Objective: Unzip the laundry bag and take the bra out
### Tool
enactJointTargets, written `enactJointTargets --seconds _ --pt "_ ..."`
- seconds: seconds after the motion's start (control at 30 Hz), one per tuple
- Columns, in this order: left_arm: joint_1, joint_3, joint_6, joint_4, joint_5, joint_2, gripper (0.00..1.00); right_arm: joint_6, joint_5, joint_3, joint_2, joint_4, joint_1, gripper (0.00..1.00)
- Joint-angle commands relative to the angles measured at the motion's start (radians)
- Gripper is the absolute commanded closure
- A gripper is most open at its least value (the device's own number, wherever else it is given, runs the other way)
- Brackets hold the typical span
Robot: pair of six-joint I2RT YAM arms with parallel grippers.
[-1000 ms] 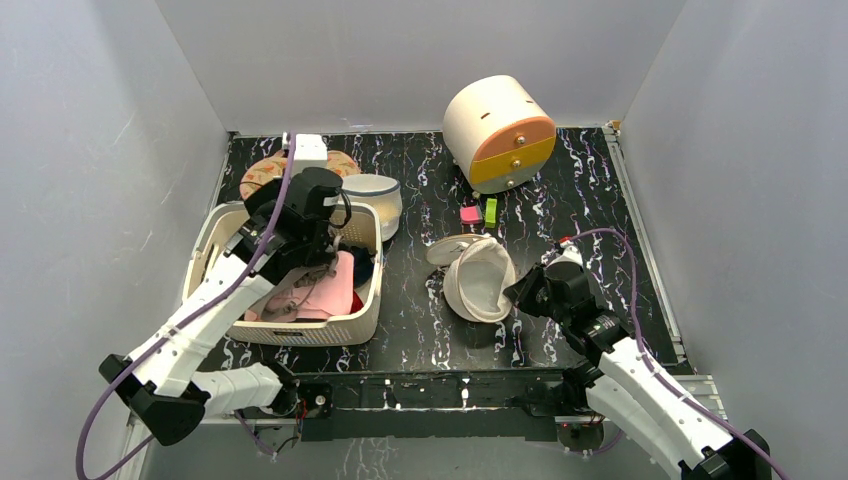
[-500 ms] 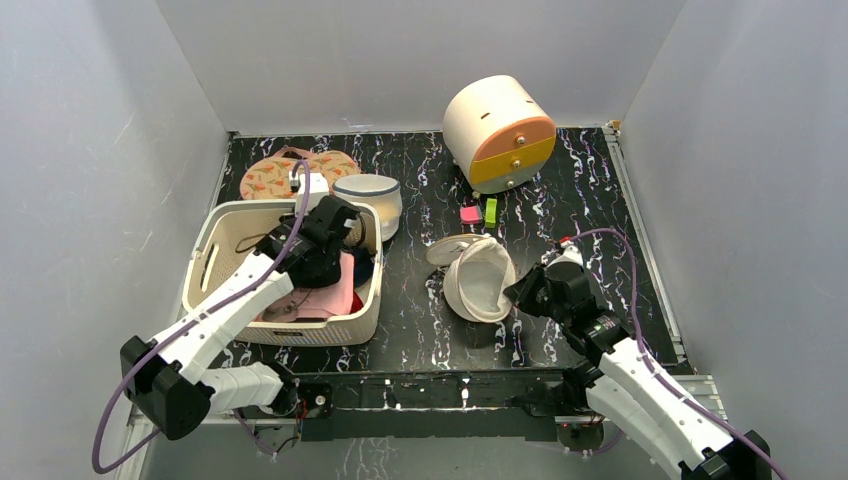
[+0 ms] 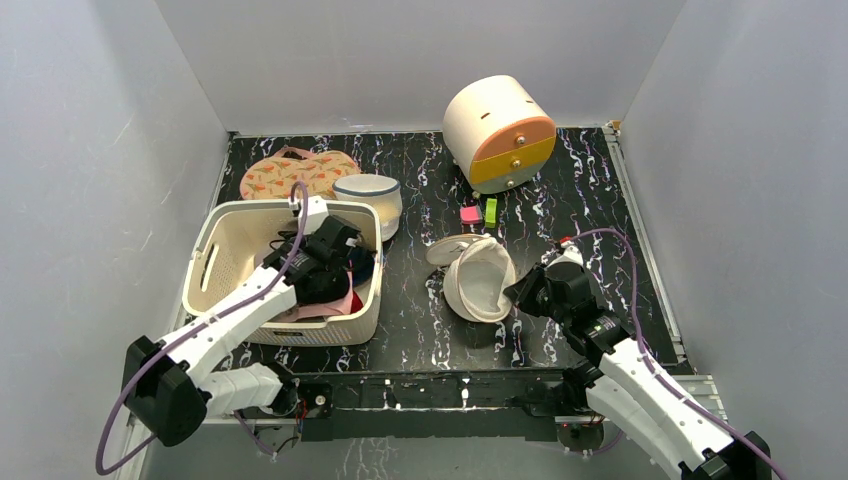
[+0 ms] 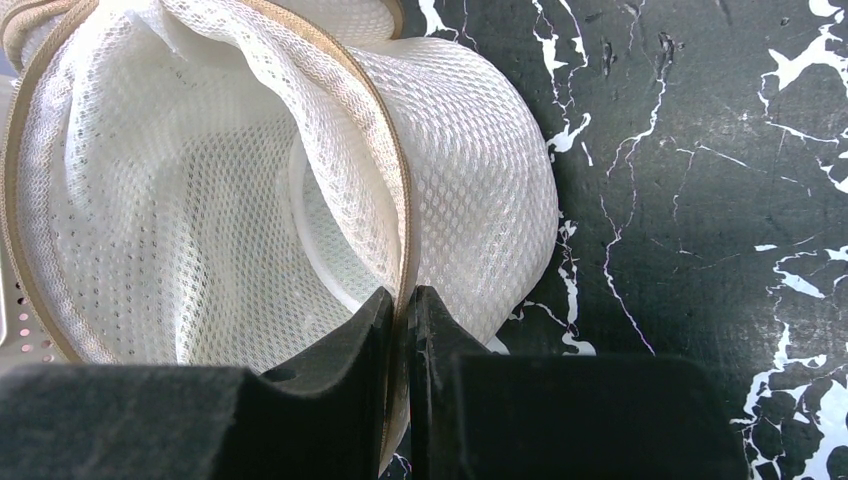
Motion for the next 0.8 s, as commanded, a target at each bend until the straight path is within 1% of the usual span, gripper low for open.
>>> enactJointTargets --seconds 0.0,0.03,0.07,0.1,0.13,0.2,0.23,0.27,0.37,0.5,0.57,0.6,0.63,0.67,0.77 --pt "0.01 0.063 -0.012 -0.064 -0.056 -0.126 0.18 -0.003 0.021 0.026 -0.019 0.019 0.004 0.89" --pt "0.01 0.071 -0.013 -0.067 -0.066 -0.161 0.1 -0.001 0.023 0.029 -0.021 0.021 0.004 0.89" --pt "0.01 0.087 -0.017 -0.074 -0.063 -0.196 0.04 -0.002 0.027 0.035 -0.023 0.018 0.003 0.88" --pt "0.009 0.119 -0.006 -0.071 -0.043 -0.241 0.02 0.002 0.039 0.049 -0.026 0.0 0.004 0.88" --pt "0.01 0.135 0.047 -0.045 -0.03 -0.275 0.02 0.013 0.066 0.06 -0.03 -0.021 0.004 0.87" --pt "0.01 0.145 0.133 0.087 -0.021 -0.384 0.02 0.102 0.218 0.078 -0.063 -0.115 0.004 0.85" --pt "0.01 0.143 0.167 0.175 0.058 -0.416 0.02 0.147 0.281 0.099 -0.087 -0.169 0.004 0.85" --pt "0.01 0.122 0.228 0.335 0.239 -0.424 0.02 0.185 0.336 0.111 -0.115 -0.212 0.003 0.83" --pt "0.009 0.117 0.24 0.458 0.465 -0.365 0.02 0.22 0.399 0.129 -0.138 -0.254 0.004 0.82" --pt "0.008 0.146 0.2 0.575 0.791 -0.202 0.02 0.266 0.48 0.155 -0.155 -0.307 0.003 0.78" --pt "0.002 0.148 0.144 0.649 0.945 -0.103 0.02 0.26 0.49 0.162 -0.168 -0.304 0.004 0.73" --pt "-0.01 0.145 0.118 0.687 0.986 -0.063 0.02 0.252 0.486 0.168 -0.17 -0.303 0.004 0.7" --pt "-0.032 0.151 0.111 0.705 1.002 -0.026 0.02 0.242 0.477 0.175 -0.173 -0.302 0.004 0.66" --pt "-0.067 0.167 0.125 0.693 0.967 0.005 0.02 0.226 0.464 0.184 -0.178 -0.297 0.004 0.62" --pt "-0.217 0.235 0.206 0.59 0.728 0.078 0.02 0.157 0.418 0.211 -0.193 -0.271 0.004 0.5"
